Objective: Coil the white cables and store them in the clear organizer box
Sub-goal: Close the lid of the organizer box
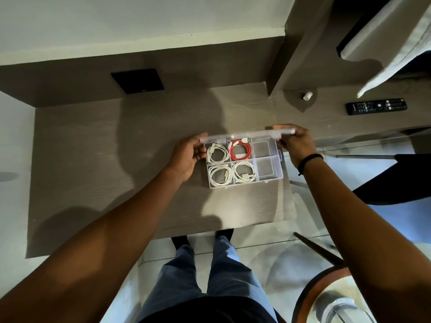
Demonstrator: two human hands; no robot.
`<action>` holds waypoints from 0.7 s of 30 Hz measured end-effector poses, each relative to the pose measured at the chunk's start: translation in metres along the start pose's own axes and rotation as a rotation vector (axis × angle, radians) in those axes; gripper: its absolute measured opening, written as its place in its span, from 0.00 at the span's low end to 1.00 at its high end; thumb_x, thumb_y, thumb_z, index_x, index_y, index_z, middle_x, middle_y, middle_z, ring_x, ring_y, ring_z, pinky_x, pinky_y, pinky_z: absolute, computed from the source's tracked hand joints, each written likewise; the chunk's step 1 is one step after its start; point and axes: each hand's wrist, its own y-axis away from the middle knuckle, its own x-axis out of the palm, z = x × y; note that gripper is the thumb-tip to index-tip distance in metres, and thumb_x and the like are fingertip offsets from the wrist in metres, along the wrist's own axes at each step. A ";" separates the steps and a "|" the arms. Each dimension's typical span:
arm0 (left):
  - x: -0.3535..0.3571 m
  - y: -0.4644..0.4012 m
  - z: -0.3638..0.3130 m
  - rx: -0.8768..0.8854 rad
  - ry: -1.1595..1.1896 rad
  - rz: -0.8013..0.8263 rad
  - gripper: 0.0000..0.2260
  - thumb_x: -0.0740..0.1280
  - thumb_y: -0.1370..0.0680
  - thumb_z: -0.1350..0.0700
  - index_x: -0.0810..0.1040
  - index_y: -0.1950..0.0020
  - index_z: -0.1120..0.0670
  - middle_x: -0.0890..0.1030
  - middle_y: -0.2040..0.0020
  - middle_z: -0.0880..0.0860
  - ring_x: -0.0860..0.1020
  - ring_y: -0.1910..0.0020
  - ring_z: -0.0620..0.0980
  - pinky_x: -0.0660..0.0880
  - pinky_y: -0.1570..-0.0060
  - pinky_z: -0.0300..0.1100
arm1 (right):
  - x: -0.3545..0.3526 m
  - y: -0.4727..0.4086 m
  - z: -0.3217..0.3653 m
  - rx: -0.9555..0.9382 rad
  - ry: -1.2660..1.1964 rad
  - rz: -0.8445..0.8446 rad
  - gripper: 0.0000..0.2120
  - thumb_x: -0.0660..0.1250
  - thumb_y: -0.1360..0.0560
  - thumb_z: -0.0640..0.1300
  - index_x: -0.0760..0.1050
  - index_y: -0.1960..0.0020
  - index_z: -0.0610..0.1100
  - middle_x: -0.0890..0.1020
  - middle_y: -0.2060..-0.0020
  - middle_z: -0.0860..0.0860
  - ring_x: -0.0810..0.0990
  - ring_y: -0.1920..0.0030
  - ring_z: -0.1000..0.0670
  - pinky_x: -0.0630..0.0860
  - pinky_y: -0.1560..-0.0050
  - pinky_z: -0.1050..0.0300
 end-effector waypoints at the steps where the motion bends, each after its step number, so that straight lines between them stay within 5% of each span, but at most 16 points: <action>1: -0.004 0.002 0.004 -0.006 -0.023 0.018 0.11 0.63 0.18 0.57 0.84 0.43 0.55 0.83 0.53 0.56 0.78 0.56 0.49 0.72 0.57 0.41 | -0.002 0.005 -0.004 -0.024 -0.013 0.012 0.08 0.68 0.22 0.35 0.82 0.44 0.38 0.85 0.46 0.42 0.84 0.46 0.46 0.81 0.43 0.52; 3: -0.014 0.006 0.013 0.096 -0.230 0.050 0.15 0.66 0.18 0.50 0.82 0.34 0.54 0.84 0.39 0.56 0.80 0.45 0.44 0.74 0.45 0.44 | -0.004 0.013 -0.009 -0.031 -0.003 0.000 0.07 0.69 0.22 0.38 0.83 0.45 0.43 0.86 0.47 0.46 0.84 0.46 0.51 0.80 0.43 0.53; 6: -0.026 0.013 0.028 0.322 -0.579 0.146 0.22 0.69 0.18 0.53 0.73 0.25 0.52 0.77 0.27 0.52 0.74 0.30 0.41 0.69 0.26 0.44 | -0.003 0.021 -0.018 -0.034 0.095 -0.015 0.08 0.70 0.22 0.41 0.83 0.44 0.47 0.86 0.48 0.50 0.84 0.47 0.52 0.81 0.43 0.54; 10: -0.029 0.022 0.042 0.456 -0.763 0.171 0.27 0.71 0.20 0.58 0.68 0.21 0.55 0.66 0.20 0.57 0.60 0.19 0.53 0.66 0.24 0.55 | -0.003 0.031 -0.024 -0.057 0.198 0.029 0.15 0.73 0.24 0.41 0.81 0.38 0.47 0.85 0.45 0.52 0.83 0.43 0.52 0.80 0.40 0.54; 14: -0.035 0.026 0.052 0.612 -1.057 0.164 0.34 0.73 0.21 0.49 0.62 0.19 0.51 0.52 0.16 0.61 0.44 0.17 0.60 0.46 0.19 0.54 | -0.004 0.044 -0.027 -0.154 0.447 0.039 0.20 0.74 0.24 0.43 0.78 0.34 0.48 0.83 0.42 0.51 0.81 0.45 0.50 0.80 0.39 0.53; 16: -0.041 0.031 0.056 0.636 -1.163 0.165 0.41 0.74 0.26 0.38 0.60 0.18 0.47 0.54 0.17 0.62 0.49 0.17 0.60 0.50 0.20 0.51 | -0.004 0.056 -0.030 -0.179 0.533 0.055 0.23 0.74 0.25 0.48 0.75 0.31 0.49 0.81 0.39 0.48 0.80 0.44 0.49 0.79 0.41 0.53; 18: -0.046 0.039 0.063 0.686 -1.255 0.162 0.45 0.73 0.31 0.31 0.61 0.19 0.45 0.67 0.21 0.60 0.64 0.22 0.60 0.62 0.23 0.55 | -0.005 0.070 -0.038 -0.207 0.625 0.079 0.28 0.75 0.27 0.53 0.72 0.29 0.52 0.78 0.37 0.46 0.79 0.45 0.48 0.78 0.44 0.56; 21: -0.051 0.050 0.078 0.729 -1.178 0.132 0.43 0.75 0.30 0.35 0.64 0.20 0.46 0.79 0.31 0.52 0.77 0.34 0.55 0.73 0.33 0.51 | -0.007 0.091 -0.056 -0.211 0.706 0.087 0.35 0.77 0.31 0.57 0.68 0.27 0.56 0.73 0.34 0.45 0.78 0.44 0.47 0.78 0.41 0.55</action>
